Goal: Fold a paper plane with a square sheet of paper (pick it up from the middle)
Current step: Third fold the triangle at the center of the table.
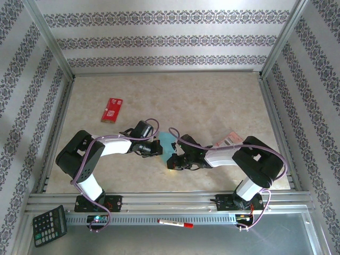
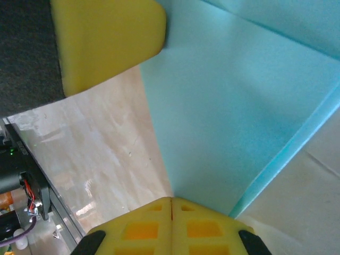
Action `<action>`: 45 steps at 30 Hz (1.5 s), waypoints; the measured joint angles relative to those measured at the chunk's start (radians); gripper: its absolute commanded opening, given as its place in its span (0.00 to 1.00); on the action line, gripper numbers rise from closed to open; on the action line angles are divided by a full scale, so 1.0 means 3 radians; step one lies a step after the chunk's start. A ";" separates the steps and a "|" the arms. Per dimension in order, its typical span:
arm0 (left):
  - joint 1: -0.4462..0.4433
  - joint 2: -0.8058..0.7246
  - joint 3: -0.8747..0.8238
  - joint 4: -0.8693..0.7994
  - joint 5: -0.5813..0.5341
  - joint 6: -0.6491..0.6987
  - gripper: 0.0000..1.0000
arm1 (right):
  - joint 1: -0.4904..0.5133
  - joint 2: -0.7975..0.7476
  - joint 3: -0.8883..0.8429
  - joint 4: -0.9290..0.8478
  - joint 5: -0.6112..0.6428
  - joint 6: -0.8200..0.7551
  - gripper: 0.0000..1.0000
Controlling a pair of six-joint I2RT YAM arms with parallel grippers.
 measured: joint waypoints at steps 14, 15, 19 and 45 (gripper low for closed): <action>-0.0003 -0.0594 -0.0197 -0.0128 0.0142 -0.0336 0.07 | -0.0009 -0.0031 -0.0187 0.0355 -0.0009 0.0010 0.00; -0.0010 -0.0605 -0.0231 -0.0107 0.0186 -0.0385 0.04 | -0.0009 -0.0031 -0.0188 0.0355 -0.0009 0.0010 0.00; -0.0092 -0.0496 -0.0284 -0.0020 0.0329 -0.0530 0.00 | -0.0009 -0.0031 -0.0187 0.0354 -0.0008 0.0014 0.00; 0.0041 0.0116 -0.0055 0.0128 0.0589 -0.0448 0.00 | -0.0009 -0.0022 -0.0106 0.0139 0.0032 0.0100 0.00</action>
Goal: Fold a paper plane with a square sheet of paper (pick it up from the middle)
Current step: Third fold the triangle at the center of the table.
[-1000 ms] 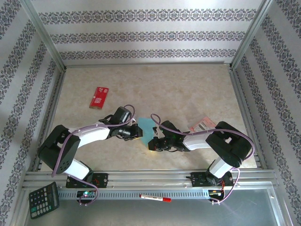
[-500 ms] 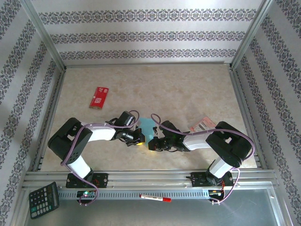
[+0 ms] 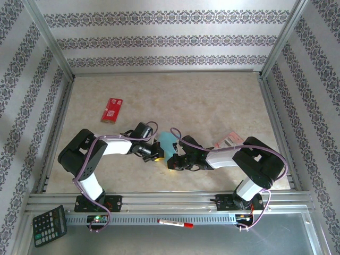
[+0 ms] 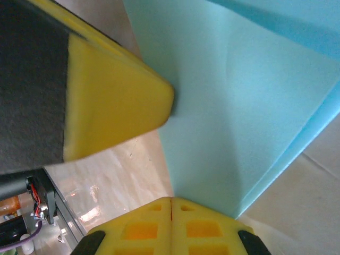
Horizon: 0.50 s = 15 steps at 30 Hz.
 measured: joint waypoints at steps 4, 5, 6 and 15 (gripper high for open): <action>0.0092 0.0069 0.0097 -0.0098 0.0057 0.0095 0.00 | 0.0000 0.0000 0.0000 -0.0023 0.0004 0.0000 0.00; 0.0122 0.0085 0.0121 -0.0123 0.0062 0.0125 0.00 | 0.0001 0.0000 0.0000 -0.0024 0.0009 0.0001 0.00; 0.0149 0.0100 0.0141 -0.0144 0.0070 0.0146 0.00 | 0.0001 0.0000 0.0000 -0.0024 0.0009 0.0000 0.00; 0.0440 0.0263 0.0337 -0.0278 0.0186 0.0309 0.00 | 0.0003 -0.0013 0.0000 -0.0043 0.0034 0.0000 0.00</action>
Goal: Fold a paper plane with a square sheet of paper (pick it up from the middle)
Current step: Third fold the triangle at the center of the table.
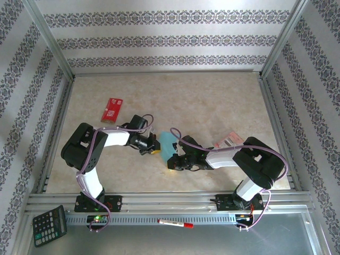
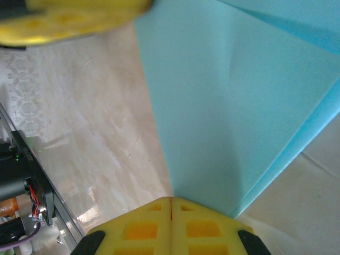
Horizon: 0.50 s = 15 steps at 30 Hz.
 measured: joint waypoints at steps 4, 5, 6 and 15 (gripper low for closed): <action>0.0108 0.0055 0.0053 -0.0001 0.0039 0.0023 0.00 | 0.0000 -0.0009 0.0000 -0.0008 0.0018 0.0000 0.00; 0.0122 0.0067 0.0062 -0.0004 0.0066 0.0027 0.00 | 0.0000 -0.0010 0.0000 -0.0010 0.0022 0.0000 0.00; 0.0136 0.0078 0.0069 -0.0010 0.0085 0.0029 0.00 | 0.0000 -0.0010 0.0001 -0.0015 0.0024 -0.0001 0.00; 0.0454 0.0014 0.0125 0.0013 -0.0095 0.0076 0.25 | 0.0000 -0.0170 -0.0032 -0.0249 0.0023 -0.0061 0.00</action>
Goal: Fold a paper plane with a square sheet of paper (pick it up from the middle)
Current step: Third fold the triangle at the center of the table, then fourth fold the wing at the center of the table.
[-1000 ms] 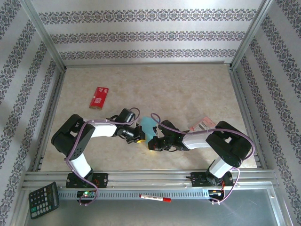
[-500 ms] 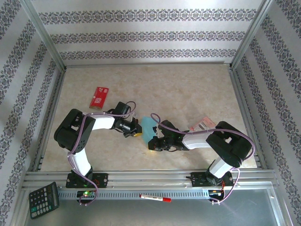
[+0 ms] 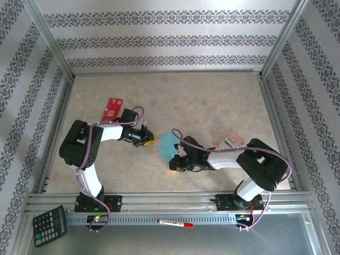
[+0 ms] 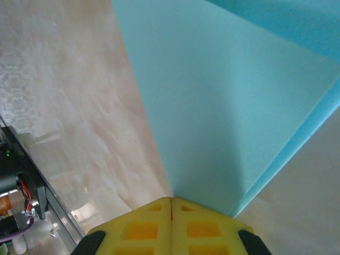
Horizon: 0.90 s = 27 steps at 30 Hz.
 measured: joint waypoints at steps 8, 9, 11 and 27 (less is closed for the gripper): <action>-0.0042 -0.1041 -0.0566 0.0060 -0.0102 -0.0094 0.38 | -0.0001 -0.0739 -0.0056 -0.0675 -0.0018 -0.0338 0.14; -0.0078 -0.1155 -0.0652 0.0079 -0.0102 -0.0120 0.41 | -0.0050 -0.0847 -0.0055 -0.0688 -0.0010 -0.0364 0.15; -0.0192 -0.1343 -0.0830 0.0134 -0.0102 -0.0189 0.45 | -0.0221 -0.1022 -0.0036 -0.0697 0.0057 -0.0381 0.16; -0.0614 -0.0851 -0.0748 0.0263 -0.0086 -0.0264 0.55 | -0.0468 -0.0161 0.0289 -0.0721 0.0369 -0.0381 0.01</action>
